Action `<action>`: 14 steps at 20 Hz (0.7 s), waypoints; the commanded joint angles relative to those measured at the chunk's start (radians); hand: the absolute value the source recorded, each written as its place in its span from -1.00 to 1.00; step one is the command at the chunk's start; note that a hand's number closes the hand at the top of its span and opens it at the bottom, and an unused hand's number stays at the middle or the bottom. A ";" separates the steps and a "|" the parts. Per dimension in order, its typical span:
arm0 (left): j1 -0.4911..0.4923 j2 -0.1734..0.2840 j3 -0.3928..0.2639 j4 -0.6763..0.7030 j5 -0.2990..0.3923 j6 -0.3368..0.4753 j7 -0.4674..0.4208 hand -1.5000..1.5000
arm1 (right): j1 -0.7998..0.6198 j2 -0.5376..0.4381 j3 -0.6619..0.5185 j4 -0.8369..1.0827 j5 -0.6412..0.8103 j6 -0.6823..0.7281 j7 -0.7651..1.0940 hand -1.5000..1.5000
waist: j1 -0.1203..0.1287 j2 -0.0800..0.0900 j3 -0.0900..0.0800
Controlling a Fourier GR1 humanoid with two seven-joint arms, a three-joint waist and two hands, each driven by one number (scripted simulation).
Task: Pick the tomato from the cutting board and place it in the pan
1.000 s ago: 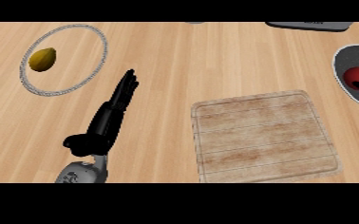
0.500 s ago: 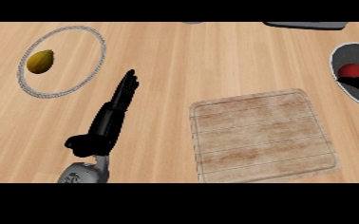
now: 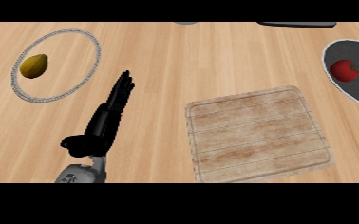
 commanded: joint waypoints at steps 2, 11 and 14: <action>0.013 0.005 -0.001 -0.024 -0.003 0.002 0.011 0.00 | 0.056 -0.062 -0.041 0.035 -0.049 0.225 -0.035 -1.00 | -0.008 -0.005 0.001; 0.051 0.020 0.026 -0.007 0.012 -0.012 -0.020 0.00 | 0.206 -0.095 -0.024 -0.018 -0.051 0.461 -0.189 -1.00 | -0.028 -0.012 0.000; 0.040 0.011 0.009 -0.023 -0.007 0.000 -0.013 0.00 | 0.207 -0.091 -0.008 -0.054 -0.043 0.441 -0.194 -1.00 | -0.018 -0.011 0.002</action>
